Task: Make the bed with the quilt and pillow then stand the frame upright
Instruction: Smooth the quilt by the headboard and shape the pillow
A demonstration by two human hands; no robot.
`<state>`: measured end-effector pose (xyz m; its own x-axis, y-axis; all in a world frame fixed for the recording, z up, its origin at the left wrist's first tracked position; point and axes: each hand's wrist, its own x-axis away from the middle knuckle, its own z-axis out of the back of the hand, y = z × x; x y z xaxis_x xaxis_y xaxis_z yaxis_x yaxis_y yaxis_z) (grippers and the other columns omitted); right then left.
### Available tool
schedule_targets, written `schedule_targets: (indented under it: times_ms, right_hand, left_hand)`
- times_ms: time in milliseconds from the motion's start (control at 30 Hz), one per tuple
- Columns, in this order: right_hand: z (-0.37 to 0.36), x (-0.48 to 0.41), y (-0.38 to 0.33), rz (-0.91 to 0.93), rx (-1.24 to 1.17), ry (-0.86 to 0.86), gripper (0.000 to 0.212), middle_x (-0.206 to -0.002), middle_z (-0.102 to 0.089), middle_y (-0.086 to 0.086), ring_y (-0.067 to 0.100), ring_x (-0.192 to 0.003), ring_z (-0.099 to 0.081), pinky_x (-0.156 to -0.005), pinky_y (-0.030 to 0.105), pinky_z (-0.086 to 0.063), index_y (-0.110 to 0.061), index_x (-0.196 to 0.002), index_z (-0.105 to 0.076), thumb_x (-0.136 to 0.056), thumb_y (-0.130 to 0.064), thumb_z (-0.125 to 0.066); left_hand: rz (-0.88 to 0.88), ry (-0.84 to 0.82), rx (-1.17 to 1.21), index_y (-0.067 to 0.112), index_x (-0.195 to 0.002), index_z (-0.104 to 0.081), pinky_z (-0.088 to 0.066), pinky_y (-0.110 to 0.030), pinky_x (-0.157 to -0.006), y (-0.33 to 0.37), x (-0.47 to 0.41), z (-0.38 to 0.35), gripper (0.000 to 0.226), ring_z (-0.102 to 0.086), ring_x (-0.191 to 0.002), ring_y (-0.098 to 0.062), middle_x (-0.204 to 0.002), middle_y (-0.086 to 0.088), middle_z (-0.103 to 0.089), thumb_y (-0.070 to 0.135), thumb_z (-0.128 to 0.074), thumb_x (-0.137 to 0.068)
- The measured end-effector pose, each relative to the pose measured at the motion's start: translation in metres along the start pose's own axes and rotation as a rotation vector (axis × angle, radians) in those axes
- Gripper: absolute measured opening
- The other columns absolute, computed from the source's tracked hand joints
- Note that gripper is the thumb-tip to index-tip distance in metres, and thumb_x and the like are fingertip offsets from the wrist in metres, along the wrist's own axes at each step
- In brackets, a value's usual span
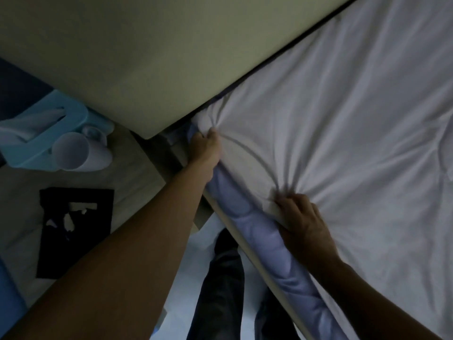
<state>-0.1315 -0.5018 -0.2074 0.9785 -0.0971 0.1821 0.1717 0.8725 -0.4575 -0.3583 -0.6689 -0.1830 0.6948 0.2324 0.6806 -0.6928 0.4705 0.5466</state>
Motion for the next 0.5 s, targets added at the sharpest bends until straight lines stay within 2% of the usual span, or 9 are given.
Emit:
schedule_targets:
  times_ms: [67,133,200,267,333,367,433,500]
  right_hand:
    - [0.002,-0.008,0.0,0.031,-0.086,0.027,0.043,-0.105,-0.058,0.009,0.03,-0.081,-0.061,-0.072,0.031,-0.051,-0.007,-0.117,-0.063,-0.076,0.004,-0.071]
    - [0.004,-0.008,-0.011,0.107,-0.111,0.01,0.039,-0.097,-0.057,0.009,0.029,-0.07,-0.058,-0.06,0.035,-0.053,-0.004,-0.114,-0.063,-0.077,0.009,-0.063]
    - [0.004,0.0,-0.025,0.182,-0.122,-0.044,0.031,-0.095,-0.053,0.007,0.024,-0.064,-0.052,-0.052,0.038,-0.051,-0.005,-0.109,-0.063,-0.08,0.006,-0.061]
    - [-0.001,0.007,-0.034,0.176,-0.161,-0.112,0.026,-0.101,-0.05,0.001,0.014,-0.066,-0.05,-0.051,0.033,-0.05,-0.013,-0.11,-0.061,-0.085,-0.005,-0.063]
    - [-0.003,0.011,-0.036,0.149,-0.237,-0.19,0.032,-0.115,-0.049,-0.004,0.007,-0.081,-0.053,-0.063,0.027,-0.055,-0.02,-0.121,-0.057,-0.09,-0.022,-0.065]
    - [-0.002,0.012,-0.036,0.15,-0.28,-0.229,0.038,-0.121,-0.048,-0.005,0.006,-0.092,-0.055,-0.074,0.025,-0.055,-0.022,-0.127,-0.057,-0.091,-0.03,-0.066]
    - [0.005,0.012,-0.037,0.179,-0.354,-0.244,0.042,-0.125,-0.05,-0.004,0.009,-0.105,-0.057,-0.086,0.024,-0.053,-0.018,-0.128,-0.059,-0.089,-0.03,-0.07]
    - [0.01,0.013,-0.033,0.183,-0.297,-0.114,0.039,-0.126,-0.054,0.003,0.017,-0.111,-0.058,-0.089,0.031,-0.052,-0.011,-0.124,-0.064,-0.087,-0.02,-0.072]
  left_hand:
    - [-0.014,0.039,-0.063,0.011,-0.146,-0.04,-0.043,-0.039,-0.095,-0.003,-0.003,0.01,0.051,-0.052,-0.122,-0.035,-0.143,-0.017,-0.048,0.04,-0.036,-0.103]
    - [-0.015,0.084,-0.057,0.014,-0.144,-0.042,-0.048,-0.042,-0.093,-0.012,0.001,0.023,0.049,-0.056,-0.113,-0.031,-0.135,-0.013,-0.052,0.041,-0.037,-0.103]
    - [-0.026,0.12,0.015,0.015,-0.142,-0.044,-0.05,-0.04,-0.087,-0.022,0.007,0.035,0.048,-0.056,-0.096,-0.022,-0.122,-0.006,-0.053,0.041,-0.04,-0.102]
    - [-0.033,0.143,0.061,0.012,-0.141,-0.044,-0.049,-0.031,-0.078,-0.031,0.009,0.039,0.048,-0.052,-0.081,-0.012,-0.113,-0.002,-0.051,0.039,-0.044,-0.102]
    - [-0.098,0.208,0.009,0.008,-0.132,-0.046,-0.047,-0.022,-0.066,-0.038,0.011,0.037,0.041,-0.051,-0.074,-0.007,-0.11,-0.003,-0.053,0.034,-0.049,-0.1]
    - [-0.169,0.263,-0.034,0.008,-0.124,-0.048,-0.048,-0.023,-0.064,-0.041,0.012,0.035,0.034,-0.054,-0.076,-0.01,-0.112,-0.007,-0.056,0.031,-0.052,-0.099]
    - [-0.392,0.383,-0.194,0.01,-0.114,-0.05,-0.053,-0.032,-0.074,-0.045,0.019,0.03,0.026,-0.058,-0.088,-0.019,-0.113,-0.012,-0.056,0.027,-0.055,-0.095]
    - [-0.674,0.46,-0.374,0.011,-0.111,-0.055,-0.044,-0.028,-0.08,-0.045,0.024,0.022,0.025,-0.054,-0.098,-0.02,-0.112,-0.011,-0.056,0.025,-0.059,-0.092]
